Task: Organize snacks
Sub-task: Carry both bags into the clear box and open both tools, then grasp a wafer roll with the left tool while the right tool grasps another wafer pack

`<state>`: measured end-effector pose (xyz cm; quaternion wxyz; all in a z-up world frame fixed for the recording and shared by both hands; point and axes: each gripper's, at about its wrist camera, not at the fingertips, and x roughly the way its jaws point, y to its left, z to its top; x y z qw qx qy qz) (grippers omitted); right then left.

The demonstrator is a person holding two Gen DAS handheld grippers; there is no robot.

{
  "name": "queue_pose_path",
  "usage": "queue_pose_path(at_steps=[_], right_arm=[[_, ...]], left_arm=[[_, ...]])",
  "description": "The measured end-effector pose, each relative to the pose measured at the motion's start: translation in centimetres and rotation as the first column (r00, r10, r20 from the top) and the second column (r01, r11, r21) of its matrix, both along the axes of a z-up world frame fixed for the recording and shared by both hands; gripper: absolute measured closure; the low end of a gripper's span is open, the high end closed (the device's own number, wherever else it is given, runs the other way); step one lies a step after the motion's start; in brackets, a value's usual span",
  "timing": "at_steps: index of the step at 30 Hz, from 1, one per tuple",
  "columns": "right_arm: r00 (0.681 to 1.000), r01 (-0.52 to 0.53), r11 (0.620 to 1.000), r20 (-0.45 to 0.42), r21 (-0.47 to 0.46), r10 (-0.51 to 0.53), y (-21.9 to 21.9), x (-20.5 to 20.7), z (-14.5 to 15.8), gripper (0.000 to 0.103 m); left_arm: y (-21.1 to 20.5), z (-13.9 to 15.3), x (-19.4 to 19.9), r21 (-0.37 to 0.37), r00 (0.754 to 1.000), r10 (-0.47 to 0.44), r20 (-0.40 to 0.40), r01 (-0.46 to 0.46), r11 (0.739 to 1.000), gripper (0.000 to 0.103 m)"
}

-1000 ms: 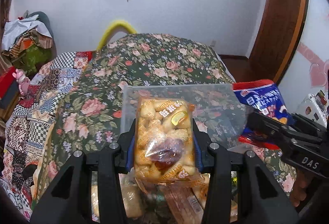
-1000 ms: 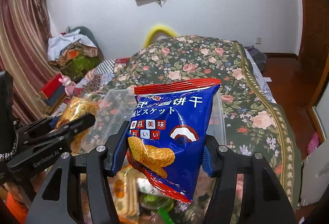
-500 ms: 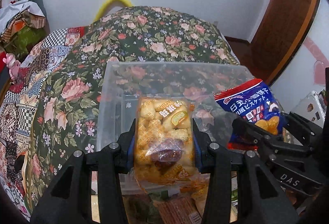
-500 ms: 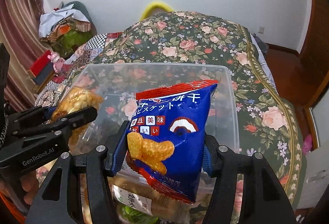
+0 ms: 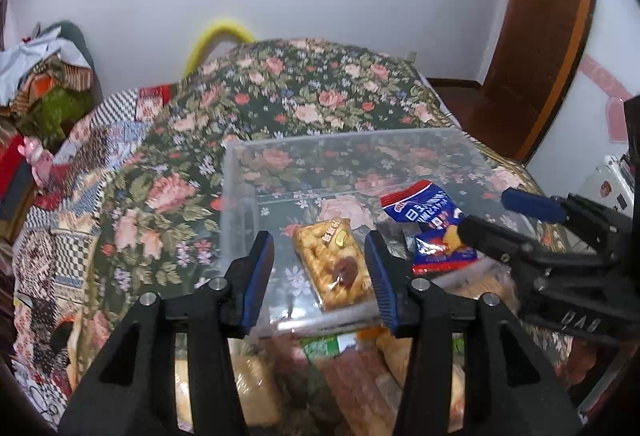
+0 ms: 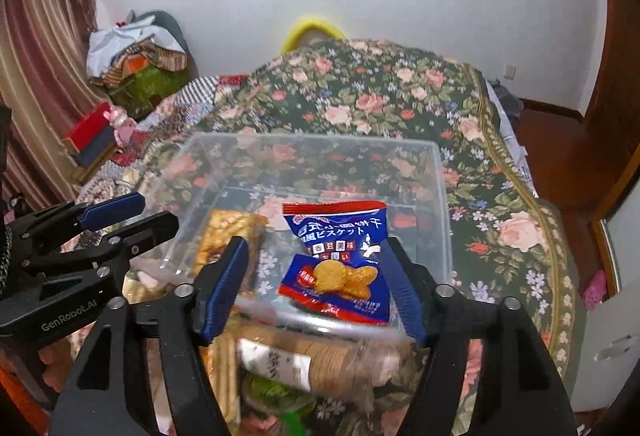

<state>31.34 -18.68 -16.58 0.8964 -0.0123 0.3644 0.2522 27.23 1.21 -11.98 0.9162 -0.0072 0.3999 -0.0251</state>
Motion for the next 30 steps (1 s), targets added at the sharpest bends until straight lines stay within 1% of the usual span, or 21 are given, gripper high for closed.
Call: queue_pose_path(at_steps=[5,7,9,12,17,22,26,30], right_arm=[[0.999,0.0,0.999,0.04,0.037,-0.001,-1.4,-2.6,1.5,0.036],[0.999,-0.01,0.998,0.035,0.055,0.008,-2.1,-3.6,1.7,0.036],[0.999,-0.005,0.998,0.042,0.056,0.003,-2.7,-4.7,1.8,0.036],[0.999,-0.003,0.999,0.05,0.052,0.0,-3.5,-6.1,1.7,0.036],[0.999,-0.001,0.999,0.036,0.047,-0.001,-4.4,-8.2,1.1,0.036],[1.0,-0.003,1.0,0.014,0.025,0.003,-4.5,-9.5,-0.3,0.035],[1.0,-0.004,0.999,-0.016,0.032,0.004,-4.8,-10.0,-1.5,0.035],[0.999,-0.01,1.0,-0.032,0.027,0.011,-4.7,-10.4,-2.5,0.035]], left_arm=[[0.7,1.7,-3.1,-0.006,0.999,-0.004,0.032,0.004,1.0,0.048],[1.2,2.2,-4.4,-0.021,0.999,-0.001,0.036,0.002,1.0,0.043],[1.6,2.4,-5.7,-0.037,0.999,0.005,0.04,-0.004,0.999,0.04],[2.0,2.4,-7.6,-0.041,0.999,0.011,0.031,-0.01,0.999,0.039],[1.9,1.2,-9.9,-0.051,1.0,0.008,-0.017,-0.009,0.999,0.039],[1.3,-0.3,-11.3,-0.063,0.998,0.0,-0.062,-0.004,0.998,0.038],[0.2,-1.9,-11.3,-0.081,0.994,-0.018,-0.105,0.01,0.997,0.038],[-0.8,-3.4,-10.5,-0.078,0.991,-0.025,-0.13,0.015,0.997,0.039]])
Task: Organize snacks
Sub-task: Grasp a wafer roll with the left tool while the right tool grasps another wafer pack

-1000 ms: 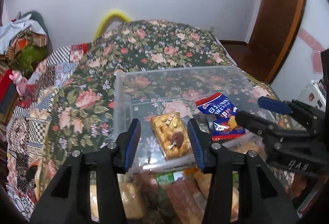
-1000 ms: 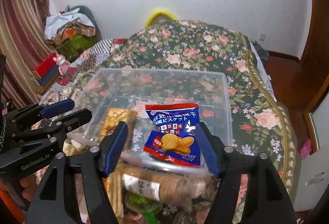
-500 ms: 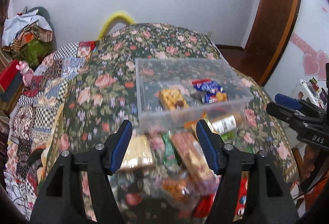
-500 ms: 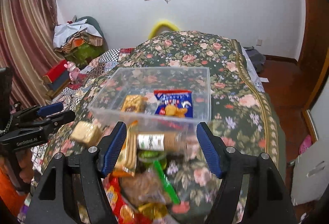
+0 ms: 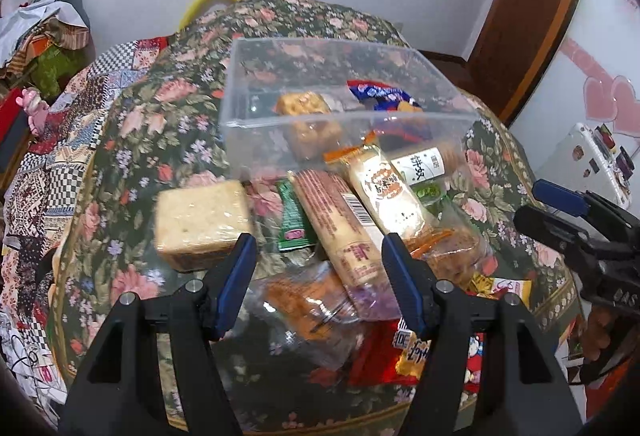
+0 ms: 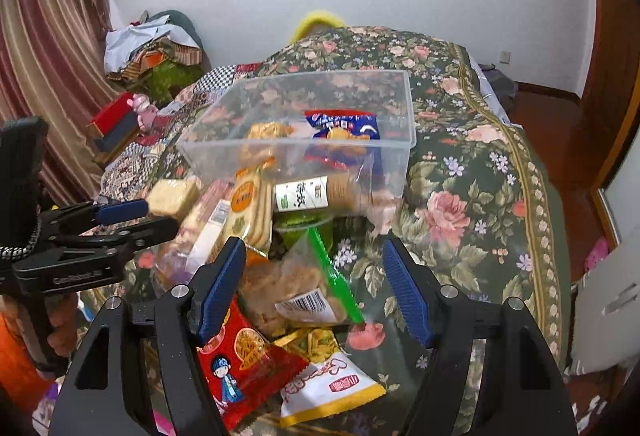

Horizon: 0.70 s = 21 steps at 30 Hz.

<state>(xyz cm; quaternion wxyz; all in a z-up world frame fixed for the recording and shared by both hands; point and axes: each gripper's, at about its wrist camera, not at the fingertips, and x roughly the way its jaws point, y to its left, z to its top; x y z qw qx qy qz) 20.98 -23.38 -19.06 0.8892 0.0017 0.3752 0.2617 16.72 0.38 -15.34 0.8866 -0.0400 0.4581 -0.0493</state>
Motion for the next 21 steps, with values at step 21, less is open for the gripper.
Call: queue_pose_path(at_steps=[21], right_arm=[[0.996,-0.079,0.997,-0.031,-0.003,0.079,4.4,1.3,-1.4,0.035]], left_arm=[[-0.2,-2.8,1.5,-0.034,1.0,0.007,0.006,-0.007,0.999,0.073]])
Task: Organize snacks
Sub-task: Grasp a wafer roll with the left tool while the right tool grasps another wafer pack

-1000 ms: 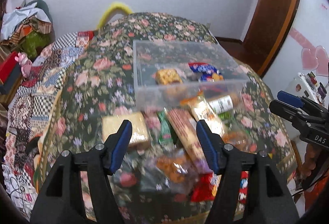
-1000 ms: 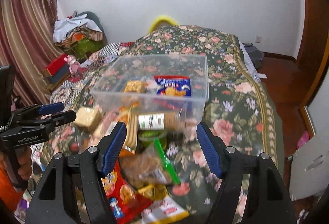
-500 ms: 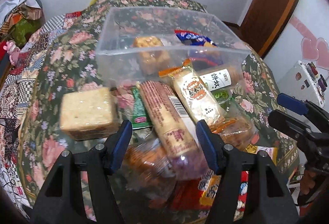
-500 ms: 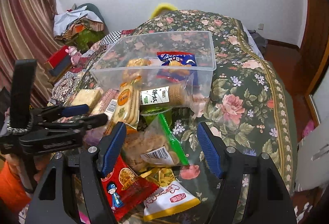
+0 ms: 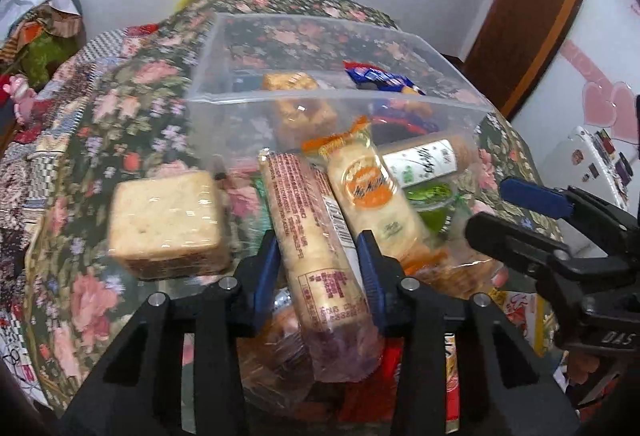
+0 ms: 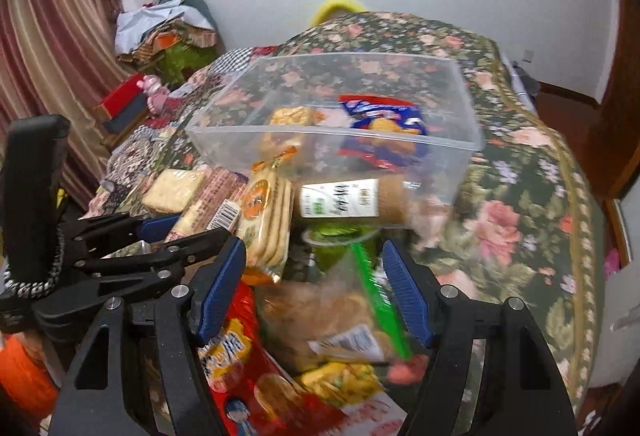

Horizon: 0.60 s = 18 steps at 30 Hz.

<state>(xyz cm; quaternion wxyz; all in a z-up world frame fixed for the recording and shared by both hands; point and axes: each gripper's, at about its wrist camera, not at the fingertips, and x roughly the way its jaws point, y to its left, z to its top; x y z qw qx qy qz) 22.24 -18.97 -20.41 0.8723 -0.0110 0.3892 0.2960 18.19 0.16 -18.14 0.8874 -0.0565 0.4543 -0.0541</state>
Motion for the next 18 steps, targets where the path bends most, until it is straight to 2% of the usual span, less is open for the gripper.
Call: queue_pose_path(at_steps=[3,8,12,16,18], right_arm=[[0.999,-0.033,0.999,-0.013,0.002,0.033,1.5,0.4,-0.3,0.035],[0.996,-0.074,0.997,-0.049,-0.003,0.074,3.6,1.1,-1.0,0.037],[0.992,-0.104,0.994,-0.075,-0.031,0.102,5.1,1.7,-1.6,0.051],[0.985,-0.129,0.99,-0.126,-0.059,0.121,6.1,2.4,-2.8,0.055],[0.985,-0.134,0.987,-0.125,-0.088,0.122,6.6,2.3,-3.0,0.063]], left_arm=[[0.7,0.7,-0.4,-0.003,1.0,0.005,0.017,-0.005,1.0,0.08],[2.2,0.9,-0.9,-0.023,0.999,0.018,0.027,-0.018,1.0,0.081],[3.3,1.0,-1.3,-0.045,0.999,0.035,0.037,-0.033,0.998,0.081],[3.8,1.0,-1.5,-0.047,0.998,0.044,0.045,-0.042,0.998,0.081],[3.9,0.9,-1.6,-0.052,0.998,0.042,0.045,-0.04,0.998,0.081]])
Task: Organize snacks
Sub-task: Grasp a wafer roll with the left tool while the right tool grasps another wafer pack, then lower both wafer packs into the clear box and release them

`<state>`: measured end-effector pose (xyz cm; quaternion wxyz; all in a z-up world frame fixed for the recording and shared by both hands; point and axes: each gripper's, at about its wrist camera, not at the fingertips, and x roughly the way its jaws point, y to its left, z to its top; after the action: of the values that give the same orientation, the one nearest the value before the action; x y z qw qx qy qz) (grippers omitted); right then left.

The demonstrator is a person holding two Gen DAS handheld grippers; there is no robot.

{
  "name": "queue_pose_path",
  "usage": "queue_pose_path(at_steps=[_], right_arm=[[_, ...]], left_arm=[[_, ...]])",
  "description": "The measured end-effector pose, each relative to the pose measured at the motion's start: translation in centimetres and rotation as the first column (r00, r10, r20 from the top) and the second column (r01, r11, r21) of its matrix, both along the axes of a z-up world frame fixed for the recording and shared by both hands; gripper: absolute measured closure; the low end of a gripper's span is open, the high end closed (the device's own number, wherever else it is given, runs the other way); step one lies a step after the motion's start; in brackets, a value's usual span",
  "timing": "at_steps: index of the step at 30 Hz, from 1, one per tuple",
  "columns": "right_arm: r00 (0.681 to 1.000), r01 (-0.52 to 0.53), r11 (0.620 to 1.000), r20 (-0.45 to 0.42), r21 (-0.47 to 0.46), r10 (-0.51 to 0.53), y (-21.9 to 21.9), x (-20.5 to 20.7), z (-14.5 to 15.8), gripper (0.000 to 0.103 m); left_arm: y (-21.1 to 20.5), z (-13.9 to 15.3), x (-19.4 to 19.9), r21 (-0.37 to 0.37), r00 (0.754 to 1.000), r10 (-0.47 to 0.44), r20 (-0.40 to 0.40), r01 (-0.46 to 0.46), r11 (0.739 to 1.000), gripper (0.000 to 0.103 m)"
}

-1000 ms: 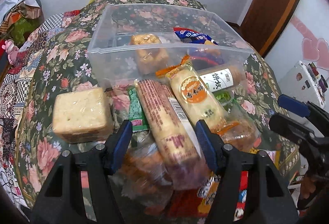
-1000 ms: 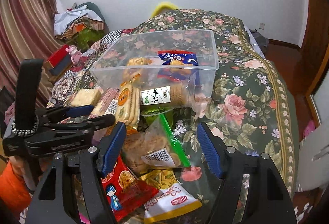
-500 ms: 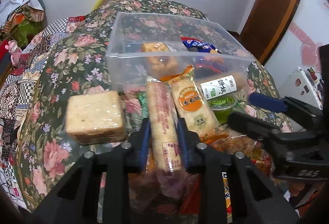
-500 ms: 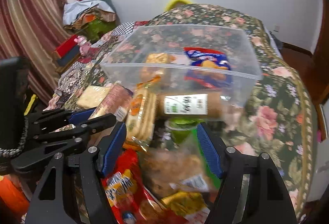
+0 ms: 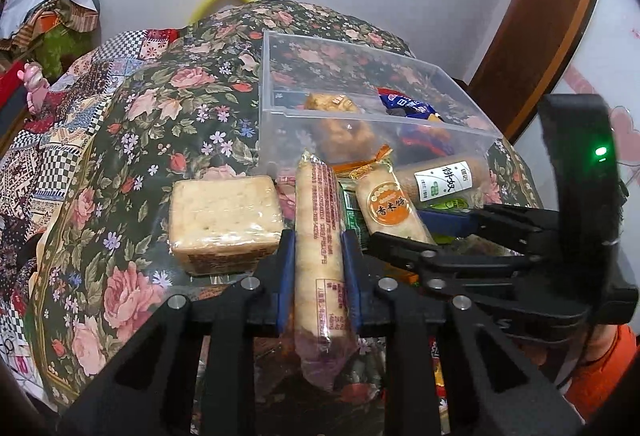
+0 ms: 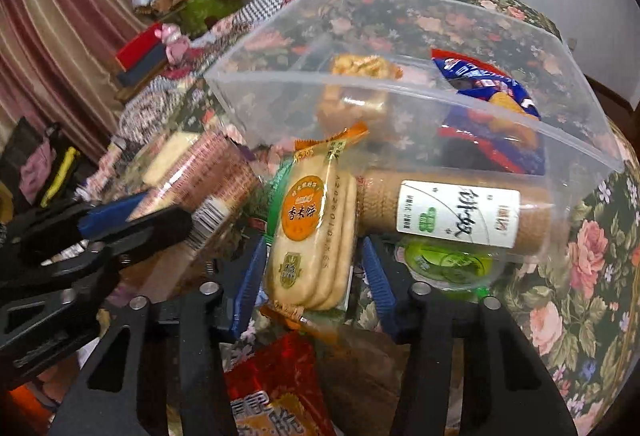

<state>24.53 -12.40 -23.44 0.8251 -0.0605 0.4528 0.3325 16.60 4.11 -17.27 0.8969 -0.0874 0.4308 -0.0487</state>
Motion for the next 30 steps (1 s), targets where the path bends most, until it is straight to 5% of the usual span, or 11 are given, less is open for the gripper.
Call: queue_pose_path(at_steps=[3,30], right_arm=[[1.0,-0.007,1.0,-0.012,0.01,0.007,0.0,-0.2,-0.1,0.08],[0.968,0.086,0.98,0.218,0.181,-0.125,-5.9,-1.6,9.2,0.081]], left_arm=[[0.0,-0.1,0.0,-0.001,1.0,-0.002,0.002,0.002,1.0,0.081],[-1.8,8.1,0.9,0.037,0.985,0.011,0.171,-0.018,0.999,0.081]])
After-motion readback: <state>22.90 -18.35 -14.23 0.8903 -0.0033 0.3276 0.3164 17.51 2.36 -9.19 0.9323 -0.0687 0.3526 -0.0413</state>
